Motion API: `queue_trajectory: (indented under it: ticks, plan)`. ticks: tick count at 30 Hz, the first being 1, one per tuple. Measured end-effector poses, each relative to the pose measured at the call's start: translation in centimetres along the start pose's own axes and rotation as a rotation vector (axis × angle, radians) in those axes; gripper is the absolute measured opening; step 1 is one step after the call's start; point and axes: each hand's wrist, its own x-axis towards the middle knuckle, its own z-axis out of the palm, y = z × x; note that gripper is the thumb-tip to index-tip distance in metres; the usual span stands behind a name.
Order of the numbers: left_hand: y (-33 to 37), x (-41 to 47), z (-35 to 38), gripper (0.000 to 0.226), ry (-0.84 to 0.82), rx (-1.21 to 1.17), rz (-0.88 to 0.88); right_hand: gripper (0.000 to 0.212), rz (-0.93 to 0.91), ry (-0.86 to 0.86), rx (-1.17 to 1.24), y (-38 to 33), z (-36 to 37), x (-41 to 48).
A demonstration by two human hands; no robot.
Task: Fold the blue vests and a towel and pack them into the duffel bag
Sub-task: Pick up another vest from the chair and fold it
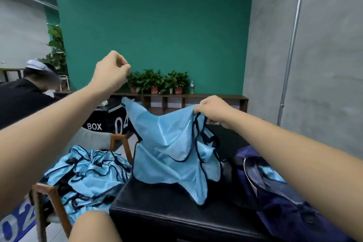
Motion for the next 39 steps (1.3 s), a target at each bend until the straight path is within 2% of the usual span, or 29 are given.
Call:
queue_trajectory:
  ticks: [4, 7, 11, 16, 20, 25, 30, 32, 36, 39]
  plan:
    - [0.6, -2.8, 2.7, 0.007, -0.116, 0.012, 0.063, 0.035, 0.037, 0.022, -0.016, -1.8, -2.5, -0.1]
    - [2.4, -5.8, 4.7, 0.009, -0.212, 0.039, 0.144, 0.032, 0.079, 0.069, 0.097, -2.5, -3.4, 0.0]
    - [5.5, -10.5, 7.1, 0.014, -0.342, 0.011, 0.235, 0.018, 0.144, 0.119, 0.255, -3.8, -4.0, -0.1]
    - [8.5, -16.2, 10.0, 0.025, -0.472, -0.053, 0.317, 0.016, 0.182, 0.161, 0.379, -4.8, -4.0, 0.1]
    - [8.0, -18.0, 13.4, 0.036, -0.503, 0.097, 0.276, 0.011, 0.166, 0.183, 0.404, -5.2, -3.7, 0.3]
    - [4.9, -17.1, 15.6, 0.054, -0.448, 0.230, 0.163, 0.009, 0.168, 0.199, 0.366, -5.5, -4.2, 0.1]
    - [3.7, -16.4, 16.1, 0.073, -0.474, 0.162, 0.049, 0.011, 0.165, 0.185, 0.365, -5.9, -3.8, -0.1]
    - [4.2, -16.5, 16.4, 0.070, -0.441, 0.108, 0.047, 0.011, 0.155, 0.168, 0.368, -6.2, -3.3, -0.1]
    - [4.4, -15.6, 16.0, 0.037, -0.383, 0.022, 0.102, 0.011, 0.140, 0.174, 0.350, -5.9, -3.0, 0.3]
    - [4.2, -14.8, 14.6, 0.034, -0.426, -0.020, 0.069, 0.011, 0.137, 0.196, 0.350, -4.8, -3.9, 0.7]
